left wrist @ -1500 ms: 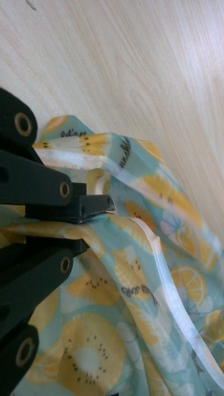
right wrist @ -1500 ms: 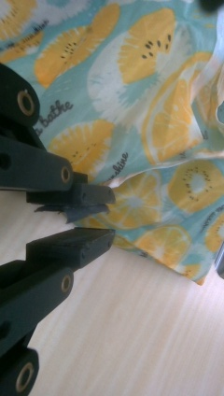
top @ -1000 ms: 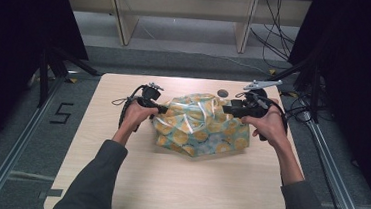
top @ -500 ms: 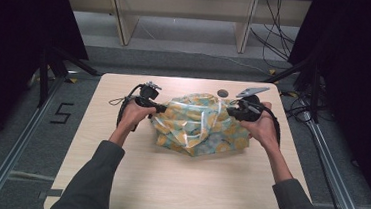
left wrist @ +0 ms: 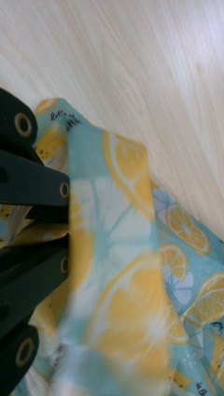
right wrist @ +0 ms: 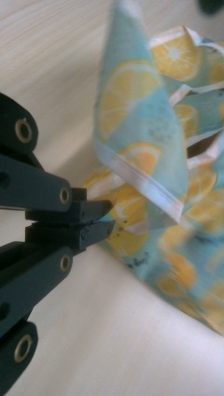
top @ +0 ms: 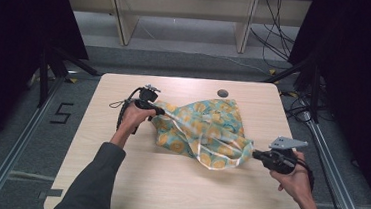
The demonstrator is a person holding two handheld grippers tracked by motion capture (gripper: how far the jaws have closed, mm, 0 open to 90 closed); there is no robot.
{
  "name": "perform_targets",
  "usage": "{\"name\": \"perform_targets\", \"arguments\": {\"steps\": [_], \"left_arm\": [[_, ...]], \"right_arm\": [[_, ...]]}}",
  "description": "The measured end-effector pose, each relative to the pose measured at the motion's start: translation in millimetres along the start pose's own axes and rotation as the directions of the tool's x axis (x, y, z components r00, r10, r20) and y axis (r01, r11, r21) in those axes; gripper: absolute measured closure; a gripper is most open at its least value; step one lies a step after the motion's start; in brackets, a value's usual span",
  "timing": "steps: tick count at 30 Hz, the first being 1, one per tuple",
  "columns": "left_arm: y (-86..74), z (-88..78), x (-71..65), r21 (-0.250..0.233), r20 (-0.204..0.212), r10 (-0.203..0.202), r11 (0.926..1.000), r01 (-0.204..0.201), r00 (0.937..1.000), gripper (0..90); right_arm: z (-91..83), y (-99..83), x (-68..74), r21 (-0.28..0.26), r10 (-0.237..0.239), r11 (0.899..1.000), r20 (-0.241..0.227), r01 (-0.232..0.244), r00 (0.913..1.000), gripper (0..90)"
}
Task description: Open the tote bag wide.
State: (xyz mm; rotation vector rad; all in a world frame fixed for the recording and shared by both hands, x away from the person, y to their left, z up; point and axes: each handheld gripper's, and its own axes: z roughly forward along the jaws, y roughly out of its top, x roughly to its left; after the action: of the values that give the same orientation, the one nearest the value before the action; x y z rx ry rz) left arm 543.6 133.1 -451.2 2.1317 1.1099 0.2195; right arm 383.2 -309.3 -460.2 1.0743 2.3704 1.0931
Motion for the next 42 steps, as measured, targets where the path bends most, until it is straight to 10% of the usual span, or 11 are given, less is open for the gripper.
{"name": "perform_targets", "arguments": {"steps": [7,11,16,21,26,29,33,35,38,39,42], "left_arm": [[6.2,-18.6,-13.8,-0.001,-0.026,0.08,0.9968,-0.08,0.9965,73.5],[12.9,-35.9,-20.9,0.001,-0.006,0.103,0.9947,-0.103,0.9947,68.6],[19.3,-40.5,-26.1,-0.004,0.005,0.115,0.9934,-0.115,0.9934,69.3],[22.1,-36.5,-29.8,-0.011,0.009,0.125,0.9921,-0.125,0.9921,70.8],[23.7,-37.7,-31.0,-0.015,0.009,0.128,0.9917,-0.128,0.9917,70.9],[22.8,-37.4,-31.1,-0.024,0.011,0.139,0.9901,-0.138,0.9903,71.5],[17.6,-37.4,-30.7,-0.023,0.02,0.153,0.988,-0.153,0.988,72.2],[15.9,-34.4,-30.8,-0.034,0.049,0.154,0.9878,-0.152,0.9869,71.8],[13.4,-25.3,-36.8,-0.009,0.043,0.187,0.9823,-0.187,0.9813,71.9],[12.3,-20.0,-39.5,0.022,0.037,0.21,0.9772,-0.211,0.9769,71.7],[11.6,-12.5,-39.6,0.062,0.012,0.238,0.9693,-0.238,0.9713,67.0]], "right_arm": [[-9.6,15.3,8.2,0.056,0.024,0.998,-0.118,-0.017,0.9927,64.9],[-46.2,39.6,13.9,-0.065,-0.009,0.998,-0.162,-0.002,0.9868,56.7],[-76.6,72.0,19.2,-0.223,-0.068,0.974,-0.184,0.026,0.9806,55.2],[-29.3,83.8,33.1,-0.088,-0.111,0.991,-0.087,0.103,0.99,49.7],[17.8,83.9,36.9,0.029,-0.142,0.989,-0.086,0.145,0.9861,49.1],[35.2,86.2,31.7,0.062,-0.181,0.981,-0.024,0.183,0.9831,75.2],[35.1,97.7,3.3,-0.033,-0.032,0.999,-0.024,0.031,0.9992,85.9],[38.6,101.9,-24.6,-0.133,0.061,0.989,0.01,-0.059,0.9981,86.5],[55.8,98.9,-52.8,-0.129,0.257,0.957,-0.047,-0.261,0.9654,85.6],[65.0,95.8,-61.0,-0.117,0.242,0.963,-0.03,-0.244,0.9699,83.4],[84.9,88.0,-65.3,-0.041,0.338,0.94,-0.002,-0.337,0.9413,78.0]]}}
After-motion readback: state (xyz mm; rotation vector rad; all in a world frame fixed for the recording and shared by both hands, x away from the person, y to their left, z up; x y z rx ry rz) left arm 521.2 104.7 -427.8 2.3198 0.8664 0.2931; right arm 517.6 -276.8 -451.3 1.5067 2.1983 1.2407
